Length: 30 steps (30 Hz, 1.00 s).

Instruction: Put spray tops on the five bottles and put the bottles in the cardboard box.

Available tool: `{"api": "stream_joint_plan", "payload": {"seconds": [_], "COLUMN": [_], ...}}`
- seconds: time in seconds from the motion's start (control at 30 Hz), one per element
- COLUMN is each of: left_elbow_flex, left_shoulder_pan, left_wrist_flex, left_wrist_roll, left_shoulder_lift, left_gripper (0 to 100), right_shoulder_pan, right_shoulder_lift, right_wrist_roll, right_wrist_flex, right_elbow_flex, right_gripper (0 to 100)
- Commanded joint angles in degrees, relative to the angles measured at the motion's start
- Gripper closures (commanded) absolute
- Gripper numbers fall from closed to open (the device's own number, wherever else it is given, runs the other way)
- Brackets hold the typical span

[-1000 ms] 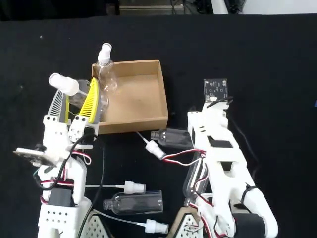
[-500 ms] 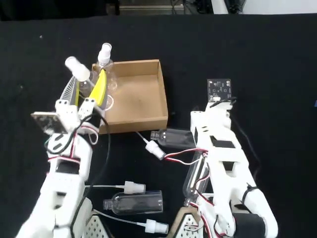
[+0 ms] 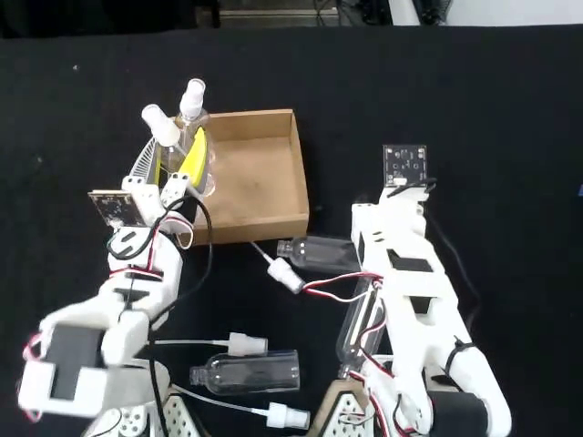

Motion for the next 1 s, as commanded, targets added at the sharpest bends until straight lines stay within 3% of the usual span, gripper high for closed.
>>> {"api": "stream_joint_plan", "payload": {"seconds": [0.0, 0.63, 0.8, 0.97], "left_elbow_flex": [-3.9, -14.9, -17.5, -18.2], "left_shoulder_pan": [-0.1, 0.0, 0.5, 0.5], "left_wrist_flex": [-6.9, -8.4, -8.4, -8.4], "left_wrist_roll": [0.5, 0.2, -8.7, -9.8], "left_shoulder_lift": [5.7, 23.6, 26.8, 28.3], "left_gripper": [97, 97, 97, 97], "right_shoulder_pan": [0.9, 0.9, 0.9, 0.9], "right_shoulder_lift": [-0.2, 0.0, 0.0, 0.0], "right_wrist_roll": [0.7, 0.8, 0.8, 0.8], "right_wrist_flex": [-1.7, -1.4, -1.5, -1.5], "right_elbow_flex": [-3.8, -4.6, -4.6, -4.6], "right_gripper": [89.9, 89.9, 89.9, 89.9]}}
